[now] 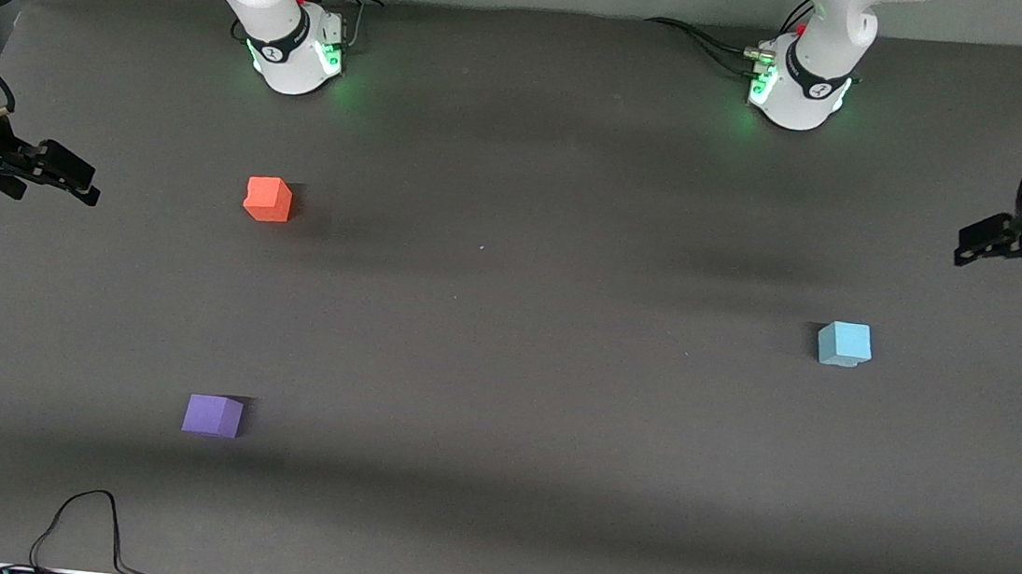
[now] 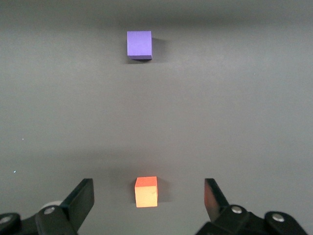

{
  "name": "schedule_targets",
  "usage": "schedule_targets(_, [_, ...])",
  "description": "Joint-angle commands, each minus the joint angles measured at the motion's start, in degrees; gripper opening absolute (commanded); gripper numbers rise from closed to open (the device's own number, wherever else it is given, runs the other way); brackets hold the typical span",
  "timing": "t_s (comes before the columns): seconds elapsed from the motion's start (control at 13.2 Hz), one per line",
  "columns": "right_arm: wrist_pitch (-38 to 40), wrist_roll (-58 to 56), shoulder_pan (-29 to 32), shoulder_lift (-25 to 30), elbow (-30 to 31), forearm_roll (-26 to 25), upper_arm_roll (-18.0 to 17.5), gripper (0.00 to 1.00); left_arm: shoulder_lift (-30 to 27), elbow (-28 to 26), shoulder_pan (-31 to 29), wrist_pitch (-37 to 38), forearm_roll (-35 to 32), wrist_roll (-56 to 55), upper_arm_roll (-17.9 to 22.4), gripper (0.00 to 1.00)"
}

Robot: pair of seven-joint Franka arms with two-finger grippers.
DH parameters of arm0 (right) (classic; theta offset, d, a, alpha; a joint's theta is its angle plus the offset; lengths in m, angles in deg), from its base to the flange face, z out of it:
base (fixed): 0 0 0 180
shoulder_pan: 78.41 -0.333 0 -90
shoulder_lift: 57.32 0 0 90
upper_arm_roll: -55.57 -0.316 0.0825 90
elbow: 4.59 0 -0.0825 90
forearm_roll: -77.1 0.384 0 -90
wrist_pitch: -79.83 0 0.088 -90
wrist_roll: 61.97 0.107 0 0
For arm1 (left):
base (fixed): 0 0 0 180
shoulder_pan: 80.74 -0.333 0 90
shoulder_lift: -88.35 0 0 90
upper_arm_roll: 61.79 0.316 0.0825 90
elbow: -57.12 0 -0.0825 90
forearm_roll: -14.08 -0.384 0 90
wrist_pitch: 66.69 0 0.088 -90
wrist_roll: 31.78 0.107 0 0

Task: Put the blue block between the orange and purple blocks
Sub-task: 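Lower the left gripper onto the light-blue cube and close it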

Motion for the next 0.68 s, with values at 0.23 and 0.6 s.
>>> schedule_targets(0.23, [-0.19, -1.19, -0.14, 0.42, 0.37, 0.87, 0.17, 1.0, 8.32, -13.68, -0.4, -23.91, 0.1, 1.2, -0.29, 1.0])
schedule_targets(0.6, [-1.42, -1.36, -0.14, -0.46, 0.01, 0.69, -0.09, 1.0, 19.84, -18.36, -0.22, -42.3, 0.1, 1.2, -0.29, 1.0])
